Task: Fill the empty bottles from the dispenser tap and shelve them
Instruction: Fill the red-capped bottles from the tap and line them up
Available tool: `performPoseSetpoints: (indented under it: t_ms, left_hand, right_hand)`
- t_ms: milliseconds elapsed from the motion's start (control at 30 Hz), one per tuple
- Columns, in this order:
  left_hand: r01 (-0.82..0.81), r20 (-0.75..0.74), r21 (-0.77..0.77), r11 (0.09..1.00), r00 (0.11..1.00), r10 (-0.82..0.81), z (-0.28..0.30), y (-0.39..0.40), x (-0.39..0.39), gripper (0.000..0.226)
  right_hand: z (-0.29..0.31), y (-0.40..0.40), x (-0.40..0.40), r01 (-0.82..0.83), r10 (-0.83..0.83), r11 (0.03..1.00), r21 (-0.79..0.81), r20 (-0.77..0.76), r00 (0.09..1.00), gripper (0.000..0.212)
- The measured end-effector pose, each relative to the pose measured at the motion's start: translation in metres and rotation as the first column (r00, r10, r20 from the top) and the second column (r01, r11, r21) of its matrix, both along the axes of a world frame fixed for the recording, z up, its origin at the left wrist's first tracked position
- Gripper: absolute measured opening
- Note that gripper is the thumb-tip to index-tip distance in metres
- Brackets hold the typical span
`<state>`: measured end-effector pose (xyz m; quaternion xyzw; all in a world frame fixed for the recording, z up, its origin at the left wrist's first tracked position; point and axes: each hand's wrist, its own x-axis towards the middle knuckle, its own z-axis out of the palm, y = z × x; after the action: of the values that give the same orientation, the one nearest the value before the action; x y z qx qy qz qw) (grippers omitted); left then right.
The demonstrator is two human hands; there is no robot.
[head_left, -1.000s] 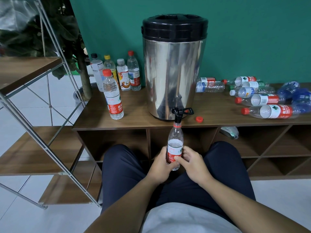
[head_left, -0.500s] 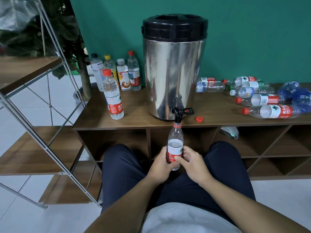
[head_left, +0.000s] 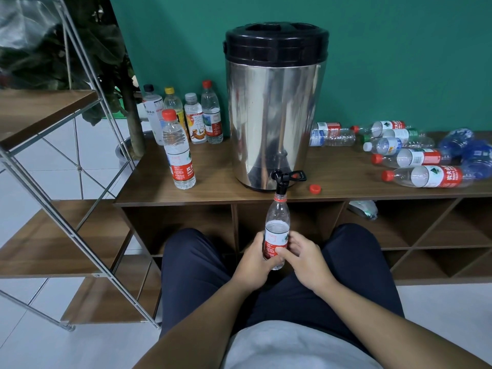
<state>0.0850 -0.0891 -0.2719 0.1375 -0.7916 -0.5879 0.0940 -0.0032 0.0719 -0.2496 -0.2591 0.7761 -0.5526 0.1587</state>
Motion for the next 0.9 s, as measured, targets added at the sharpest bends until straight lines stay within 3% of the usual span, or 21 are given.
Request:
performPoseSetpoints:
  t_ms: [900]
  left_hand:
    - [-0.002, 0.003, -0.021, 1.0, 1.0, 0.002, -0.0011, 0.0001, -0.0001, 0.06]
  right_hand:
    - [-0.0029, -0.0004, -0.0011, 0.003, -0.003, 1.0, 0.016, -0.007, 1.0, 0.053]
